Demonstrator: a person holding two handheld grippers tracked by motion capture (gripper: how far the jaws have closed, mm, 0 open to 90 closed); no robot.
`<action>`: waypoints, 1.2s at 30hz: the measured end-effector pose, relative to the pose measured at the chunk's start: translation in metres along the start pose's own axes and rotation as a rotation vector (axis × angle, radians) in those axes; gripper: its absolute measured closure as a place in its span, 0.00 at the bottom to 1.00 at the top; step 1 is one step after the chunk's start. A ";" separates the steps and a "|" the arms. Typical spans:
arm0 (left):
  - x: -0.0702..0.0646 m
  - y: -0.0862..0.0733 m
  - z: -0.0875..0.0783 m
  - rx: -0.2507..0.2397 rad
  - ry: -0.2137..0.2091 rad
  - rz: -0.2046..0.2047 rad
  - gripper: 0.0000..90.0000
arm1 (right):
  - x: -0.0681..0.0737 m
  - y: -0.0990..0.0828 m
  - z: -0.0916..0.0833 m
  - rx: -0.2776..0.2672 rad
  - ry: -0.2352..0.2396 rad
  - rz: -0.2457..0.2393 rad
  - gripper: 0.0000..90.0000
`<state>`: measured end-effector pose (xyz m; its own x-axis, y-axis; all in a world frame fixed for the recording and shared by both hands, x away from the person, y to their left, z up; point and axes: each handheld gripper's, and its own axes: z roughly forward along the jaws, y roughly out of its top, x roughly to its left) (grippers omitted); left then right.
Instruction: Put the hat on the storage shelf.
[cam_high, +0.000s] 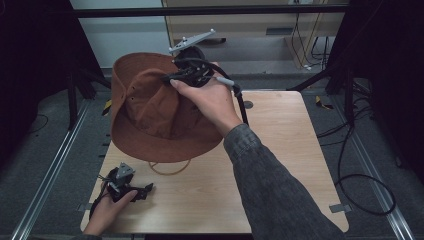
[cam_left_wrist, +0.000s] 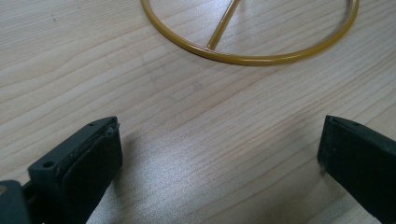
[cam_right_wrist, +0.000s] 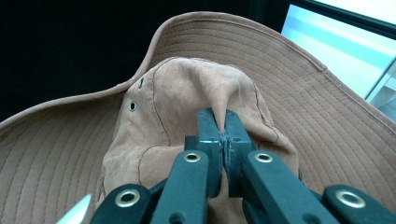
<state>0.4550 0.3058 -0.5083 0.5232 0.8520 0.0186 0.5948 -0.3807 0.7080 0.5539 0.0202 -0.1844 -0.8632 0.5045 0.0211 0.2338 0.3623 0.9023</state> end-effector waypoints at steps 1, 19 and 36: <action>0.000 0.000 0.000 0.000 0.000 0.000 0.00 | 0.000 0.001 0.002 0.001 0.004 0.003 0.99; 0.001 0.000 0.000 0.000 -0.003 0.005 0.00 | 0.007 0.001 0.035 0.042 0.012 -0.001 0.99; 0.001 0.000 0.000 0.000 -0.003 0.005 0.00 | 0.005 -0.010 0.056 0.085 0.026 0.013 0.99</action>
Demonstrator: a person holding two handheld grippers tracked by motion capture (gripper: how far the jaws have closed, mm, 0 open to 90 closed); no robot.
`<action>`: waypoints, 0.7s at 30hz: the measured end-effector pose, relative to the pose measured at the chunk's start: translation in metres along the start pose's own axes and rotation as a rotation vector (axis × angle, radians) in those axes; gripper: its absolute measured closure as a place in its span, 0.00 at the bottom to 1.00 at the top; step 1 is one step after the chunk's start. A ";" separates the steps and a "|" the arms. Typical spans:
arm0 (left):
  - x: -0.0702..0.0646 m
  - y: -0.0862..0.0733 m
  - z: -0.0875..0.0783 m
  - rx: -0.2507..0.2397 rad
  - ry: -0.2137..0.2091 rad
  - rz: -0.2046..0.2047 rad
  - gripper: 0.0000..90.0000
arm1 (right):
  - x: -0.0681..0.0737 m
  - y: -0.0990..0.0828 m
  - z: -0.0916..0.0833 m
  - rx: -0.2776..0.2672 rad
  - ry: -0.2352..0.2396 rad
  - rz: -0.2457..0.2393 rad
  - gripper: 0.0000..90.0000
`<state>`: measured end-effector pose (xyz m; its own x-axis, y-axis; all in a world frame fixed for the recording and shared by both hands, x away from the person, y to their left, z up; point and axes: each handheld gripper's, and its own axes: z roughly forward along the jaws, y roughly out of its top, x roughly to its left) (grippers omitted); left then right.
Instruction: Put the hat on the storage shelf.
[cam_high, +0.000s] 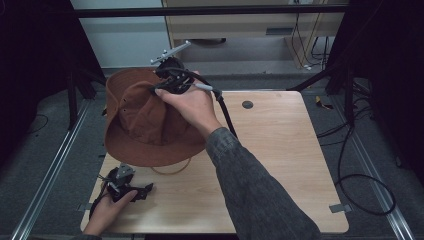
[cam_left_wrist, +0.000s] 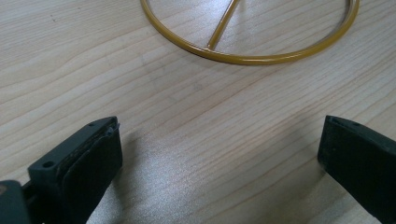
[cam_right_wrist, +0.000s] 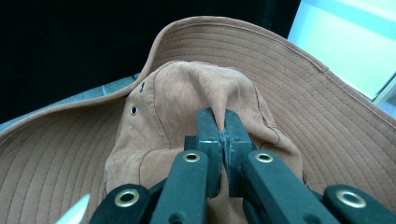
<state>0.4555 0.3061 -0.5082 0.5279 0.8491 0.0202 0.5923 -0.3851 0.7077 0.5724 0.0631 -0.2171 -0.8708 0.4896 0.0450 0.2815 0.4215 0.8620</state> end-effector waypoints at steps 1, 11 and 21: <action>0.000 0.000 0.000 0.001 0.000 0.001 0.00 | 0.000 0.000 0.001 0.005 0.001 0.000 0.99; 0.000 0.000 0.000 0.000 0.000 0.000 0.00 | -0.001 -0.003 0.013 0.019 0.005 0.005 0.98; 0.000 0.000 0.000 0.000 0.000 -0.001 0.00 | -0.005 -0.009 0.018 0.025 0.012 0.024 0.98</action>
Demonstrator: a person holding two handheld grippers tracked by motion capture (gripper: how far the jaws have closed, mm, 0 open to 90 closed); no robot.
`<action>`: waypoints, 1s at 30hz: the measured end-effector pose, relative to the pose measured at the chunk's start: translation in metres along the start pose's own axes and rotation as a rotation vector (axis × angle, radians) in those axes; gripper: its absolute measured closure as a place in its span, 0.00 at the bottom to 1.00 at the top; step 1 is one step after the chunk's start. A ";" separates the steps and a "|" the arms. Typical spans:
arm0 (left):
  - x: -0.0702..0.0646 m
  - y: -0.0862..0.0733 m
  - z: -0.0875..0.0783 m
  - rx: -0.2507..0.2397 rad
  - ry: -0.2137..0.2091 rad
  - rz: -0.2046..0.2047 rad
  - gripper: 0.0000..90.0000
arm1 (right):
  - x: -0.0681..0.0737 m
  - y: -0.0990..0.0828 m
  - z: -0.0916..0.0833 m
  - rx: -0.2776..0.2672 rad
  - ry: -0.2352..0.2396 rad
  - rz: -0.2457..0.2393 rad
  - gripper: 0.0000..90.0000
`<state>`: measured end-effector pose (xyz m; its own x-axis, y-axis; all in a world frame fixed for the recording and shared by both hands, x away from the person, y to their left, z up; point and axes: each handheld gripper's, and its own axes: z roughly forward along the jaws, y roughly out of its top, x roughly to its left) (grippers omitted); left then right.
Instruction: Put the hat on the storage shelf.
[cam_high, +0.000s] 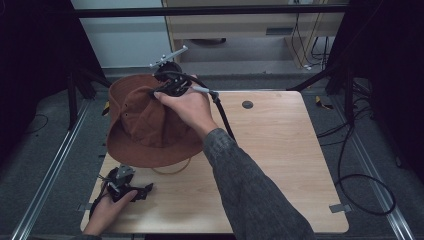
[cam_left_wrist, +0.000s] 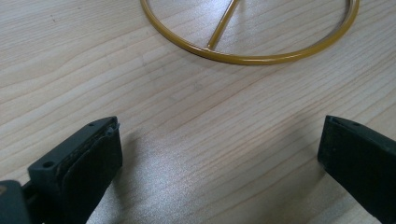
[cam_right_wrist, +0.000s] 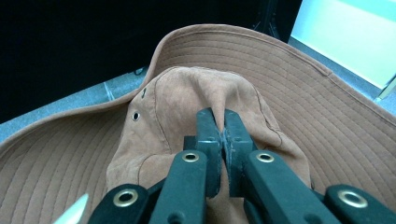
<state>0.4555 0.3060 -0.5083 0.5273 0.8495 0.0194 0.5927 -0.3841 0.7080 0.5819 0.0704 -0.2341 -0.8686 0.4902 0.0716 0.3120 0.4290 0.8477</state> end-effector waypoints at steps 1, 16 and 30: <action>0.000 0.000 0.000 0.000 0.000 0.000 0.00 | 0.000 -0.001 0.001 0.001 0.002 0.000 0.98; 0.000 0.000 0.000 0.000 0.001 -0.001 0.00 | -0.003 -0.006 0.005 -0.001 0.011 0.005 0.93; 0.000 0.000 0.000 0.000 0.001 -0.001 0.00 | -0.004 -0.006 0.005 0.023 -0.005 0.009 0.75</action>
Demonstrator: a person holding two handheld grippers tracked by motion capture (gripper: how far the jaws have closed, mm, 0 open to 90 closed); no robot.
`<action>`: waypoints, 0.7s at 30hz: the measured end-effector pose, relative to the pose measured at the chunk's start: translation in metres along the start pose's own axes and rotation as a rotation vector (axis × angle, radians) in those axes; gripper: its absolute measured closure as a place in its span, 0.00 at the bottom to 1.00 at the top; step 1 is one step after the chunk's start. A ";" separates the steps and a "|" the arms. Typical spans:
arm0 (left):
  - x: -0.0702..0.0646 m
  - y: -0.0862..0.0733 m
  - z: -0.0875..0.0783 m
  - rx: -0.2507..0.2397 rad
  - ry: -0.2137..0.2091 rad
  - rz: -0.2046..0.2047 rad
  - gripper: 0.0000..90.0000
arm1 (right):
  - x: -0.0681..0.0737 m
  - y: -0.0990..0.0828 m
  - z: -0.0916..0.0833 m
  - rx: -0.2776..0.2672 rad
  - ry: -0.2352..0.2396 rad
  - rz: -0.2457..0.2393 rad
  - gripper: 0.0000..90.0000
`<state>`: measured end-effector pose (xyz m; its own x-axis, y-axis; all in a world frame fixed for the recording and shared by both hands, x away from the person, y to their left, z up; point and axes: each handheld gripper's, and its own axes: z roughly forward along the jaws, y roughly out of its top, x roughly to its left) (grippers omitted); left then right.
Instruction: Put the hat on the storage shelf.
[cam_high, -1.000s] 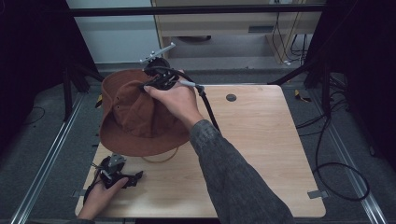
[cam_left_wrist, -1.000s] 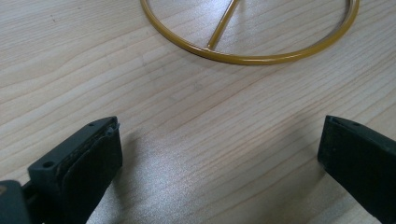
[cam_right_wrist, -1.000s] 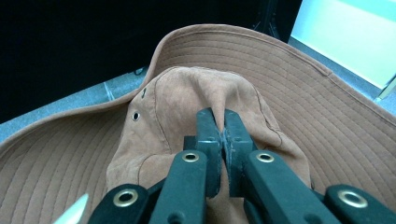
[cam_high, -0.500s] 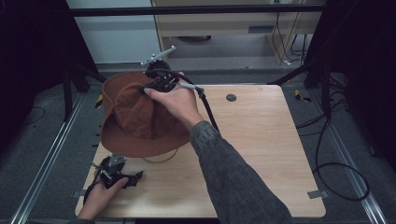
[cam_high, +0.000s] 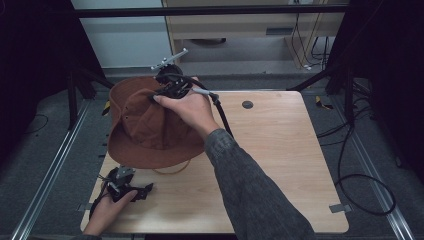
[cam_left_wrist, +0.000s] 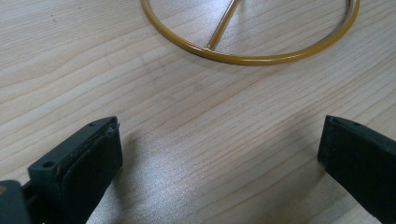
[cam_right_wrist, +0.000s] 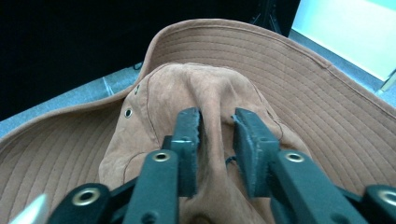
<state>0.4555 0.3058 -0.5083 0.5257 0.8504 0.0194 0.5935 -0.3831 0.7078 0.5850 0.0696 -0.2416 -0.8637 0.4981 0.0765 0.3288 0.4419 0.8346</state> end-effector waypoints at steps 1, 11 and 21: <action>0.000 0.000 0.000 0.000 0.000 0.000 0.00 | 0.000 0.000 0.000 0.001 -0.001 0.001 0.73; 0.000 0.000 0.000 0.000 0.000 0.000 0.00 | 0.002 0.001 -0.005 0.025 -0.041 -0.005 0.47; 0.000 0.000 0.000 0.000 0.000 0.000 0.00 | 0.003 0.002 -0.014 0.023 -0.042 -0.002 0.30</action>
<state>0.4555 0.3059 -0.5082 0.5259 0.8503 0.0198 0.5935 -0.3836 0.7075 0.5783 0.0617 -0.2319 -0.8476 0.5282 0.0512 0.3360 0.4595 0.8222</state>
